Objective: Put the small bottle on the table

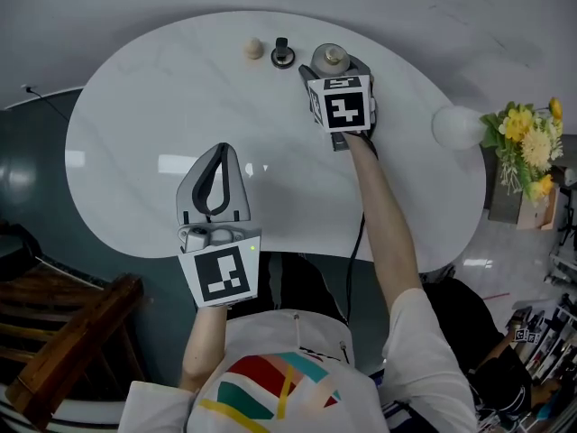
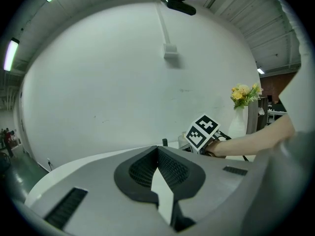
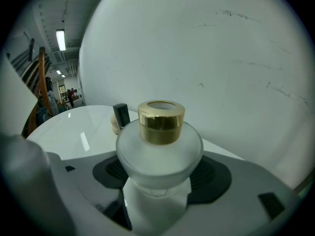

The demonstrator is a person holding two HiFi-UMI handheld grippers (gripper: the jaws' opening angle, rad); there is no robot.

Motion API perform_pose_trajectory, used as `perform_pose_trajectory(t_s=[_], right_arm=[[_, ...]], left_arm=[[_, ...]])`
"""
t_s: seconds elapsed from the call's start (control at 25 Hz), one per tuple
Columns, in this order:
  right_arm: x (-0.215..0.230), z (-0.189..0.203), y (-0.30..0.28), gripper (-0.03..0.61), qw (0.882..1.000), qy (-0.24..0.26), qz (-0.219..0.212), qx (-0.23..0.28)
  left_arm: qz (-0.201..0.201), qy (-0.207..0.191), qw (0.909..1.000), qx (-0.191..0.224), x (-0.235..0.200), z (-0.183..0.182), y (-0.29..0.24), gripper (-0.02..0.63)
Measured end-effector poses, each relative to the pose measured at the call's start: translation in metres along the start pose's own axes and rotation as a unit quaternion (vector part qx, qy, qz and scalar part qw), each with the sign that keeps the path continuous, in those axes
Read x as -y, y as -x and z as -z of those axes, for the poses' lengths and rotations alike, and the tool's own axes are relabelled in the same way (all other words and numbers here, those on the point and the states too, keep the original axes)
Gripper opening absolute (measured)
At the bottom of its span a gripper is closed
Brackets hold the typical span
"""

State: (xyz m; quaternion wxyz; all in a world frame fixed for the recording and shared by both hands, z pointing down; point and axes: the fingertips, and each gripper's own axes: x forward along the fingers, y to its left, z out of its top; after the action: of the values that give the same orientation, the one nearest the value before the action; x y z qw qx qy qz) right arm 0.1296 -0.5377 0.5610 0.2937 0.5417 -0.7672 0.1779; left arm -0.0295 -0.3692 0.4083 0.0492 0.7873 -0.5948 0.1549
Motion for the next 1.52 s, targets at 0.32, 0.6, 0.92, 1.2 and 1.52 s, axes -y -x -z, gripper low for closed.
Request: perform_pose_trajectory(t_s=[0.32,0.6,0.92,1.2,1.52], right_arm=[[0.002,0.004,-0.017,0.342,1.0,0.02,0.009,-0.013],[0.004,0.005,-0.021,0.342,1.0,0.019,0.013,-0.012],[0.005,0.006,-0.021,0.342,1.0,0.007,0.01,-0.003],[0.005,0.006,-0.021,0.342,1.0,0.009,0.008,0.004],[0.004,0.006,-0.023,0.342,1.0,0.011,0.015,0.003]], left_arm=[[-0.005,-0.001,0.9999,-0.015,-0.002,0.016,0.003,0.015],[0.002,0.003,0.9999,-0.016,0.006,0.018,0.004,0.016],[0.006,0.005,0.9998,-0.018,0.01,0.019,0.003,0.016],[0.01,0.004,0.9999,-0.013,0.011,0.019,0.004,0.016],[0.005,0.005,0.9999,-0.008,0.007,0.017,0.007,0.017]])
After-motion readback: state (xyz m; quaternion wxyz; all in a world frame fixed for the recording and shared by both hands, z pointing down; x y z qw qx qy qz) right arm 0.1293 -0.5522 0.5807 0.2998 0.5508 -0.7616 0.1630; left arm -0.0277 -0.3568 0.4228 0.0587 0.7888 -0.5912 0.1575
